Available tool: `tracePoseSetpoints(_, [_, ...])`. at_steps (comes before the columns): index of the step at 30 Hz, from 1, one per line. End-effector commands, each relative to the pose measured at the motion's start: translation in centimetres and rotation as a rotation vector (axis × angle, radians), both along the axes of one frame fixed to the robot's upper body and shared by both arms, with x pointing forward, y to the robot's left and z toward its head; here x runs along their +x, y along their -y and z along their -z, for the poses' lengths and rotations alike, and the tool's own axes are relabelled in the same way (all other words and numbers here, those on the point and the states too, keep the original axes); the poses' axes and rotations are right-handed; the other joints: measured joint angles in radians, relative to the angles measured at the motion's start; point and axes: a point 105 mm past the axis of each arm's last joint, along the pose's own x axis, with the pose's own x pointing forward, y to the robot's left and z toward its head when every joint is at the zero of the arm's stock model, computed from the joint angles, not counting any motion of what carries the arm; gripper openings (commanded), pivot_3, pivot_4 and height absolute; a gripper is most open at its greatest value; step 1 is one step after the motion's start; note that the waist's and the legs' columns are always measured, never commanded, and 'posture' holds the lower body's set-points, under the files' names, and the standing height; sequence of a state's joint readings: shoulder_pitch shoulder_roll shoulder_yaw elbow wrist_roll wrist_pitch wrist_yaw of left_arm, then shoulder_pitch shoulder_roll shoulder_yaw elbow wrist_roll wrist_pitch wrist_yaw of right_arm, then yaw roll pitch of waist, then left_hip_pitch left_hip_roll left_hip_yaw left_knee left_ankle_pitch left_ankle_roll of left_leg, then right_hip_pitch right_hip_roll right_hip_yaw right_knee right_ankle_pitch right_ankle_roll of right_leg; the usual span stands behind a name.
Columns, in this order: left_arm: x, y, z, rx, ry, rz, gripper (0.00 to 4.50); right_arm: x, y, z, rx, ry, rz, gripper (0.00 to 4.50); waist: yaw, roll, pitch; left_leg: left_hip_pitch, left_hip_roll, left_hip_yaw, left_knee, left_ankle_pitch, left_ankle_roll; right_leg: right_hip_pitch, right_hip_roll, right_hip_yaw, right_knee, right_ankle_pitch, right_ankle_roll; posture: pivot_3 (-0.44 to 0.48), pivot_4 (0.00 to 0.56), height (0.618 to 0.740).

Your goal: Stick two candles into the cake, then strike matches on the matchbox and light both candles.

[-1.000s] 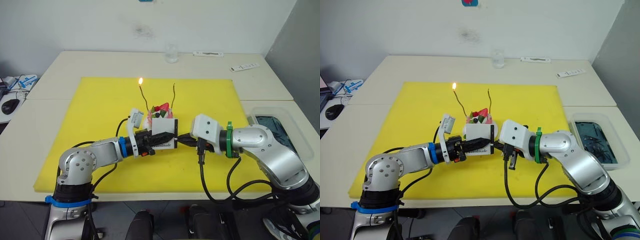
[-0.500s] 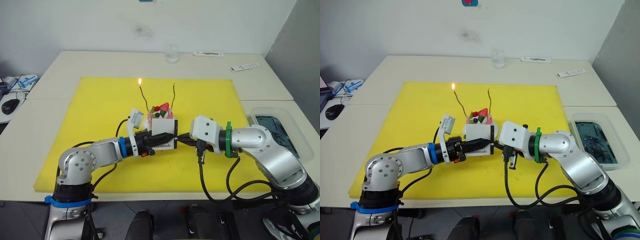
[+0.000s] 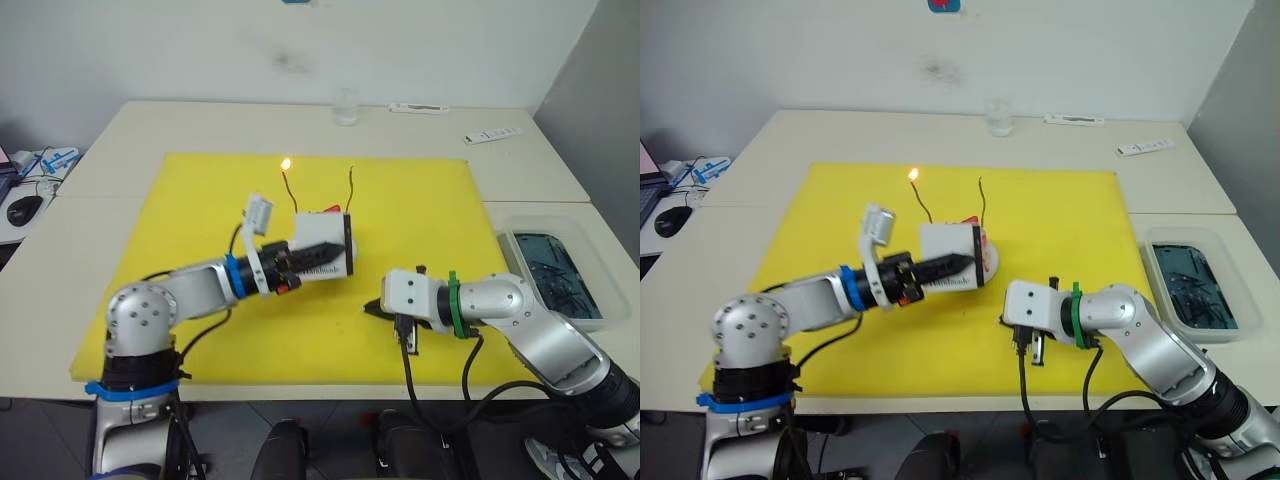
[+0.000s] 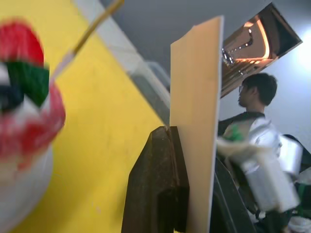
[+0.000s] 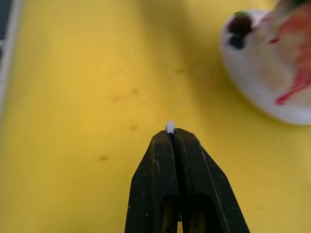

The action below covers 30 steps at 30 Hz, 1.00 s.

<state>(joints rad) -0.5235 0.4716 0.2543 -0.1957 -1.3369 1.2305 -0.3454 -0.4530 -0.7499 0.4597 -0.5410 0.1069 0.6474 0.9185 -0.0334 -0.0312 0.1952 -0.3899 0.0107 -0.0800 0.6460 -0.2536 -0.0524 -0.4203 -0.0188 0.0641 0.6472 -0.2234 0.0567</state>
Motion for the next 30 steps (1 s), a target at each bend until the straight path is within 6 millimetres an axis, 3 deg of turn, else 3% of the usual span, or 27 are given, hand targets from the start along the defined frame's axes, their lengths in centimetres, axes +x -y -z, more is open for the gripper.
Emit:
tracePoseSetpoints(1, [-0.4,-0.9,-1.0,-0.005,0.029,0.007,0.0,-0.7,-0.4,-2.3,0.04,0.038,-0.047,0.03,-0.003,0.0,0.0,0.001,0.0,0.0,0.0,0.0,0.0,0.0,0.0,0.0,0.0,0.0,0.0,0.0,0.15,0.74])
tracePoseSetpoints(18, [-2.1,-1.0,2.1,0.115,-0.008,0.032,0.0,0.3,0.0,-5.1,0.127,0.056,0.026,0.03,0.003,0.0,0.0,0.0,0.0,0.0,0.0,0.0,0.0,0.0,0.0,0.0,0.0,0.0,0.0,0.0,0.15,0.74])
tracePoseSetpoints(26, [-3.2,-2.4,6.4,0.299,-0.023,0.026,0.0,1.8,0.3,-9.2,0.213,0.131,0.095,0.03,0.0,0.0,0.0,0.0,0.0,0.0,-0.001,0.0,0.0,-0.001,0.0,0.0,0.0,-0.001,-0.002,0.0,0.15,0.74])
tracePoseSetpoints(30, [-4.0,-2.2,7.7,0.346,-0.002,0.066,0.0,3.2,0.5,-11.6,0.246,0.215,0.142,0.03,0.001,0.0,0.0,0.0,0.001,0.0,-0.001,0.0,0.0,-0.001,0.0,0.0,0.0,-0.003,-0.006,0.0,0.15,0.74])
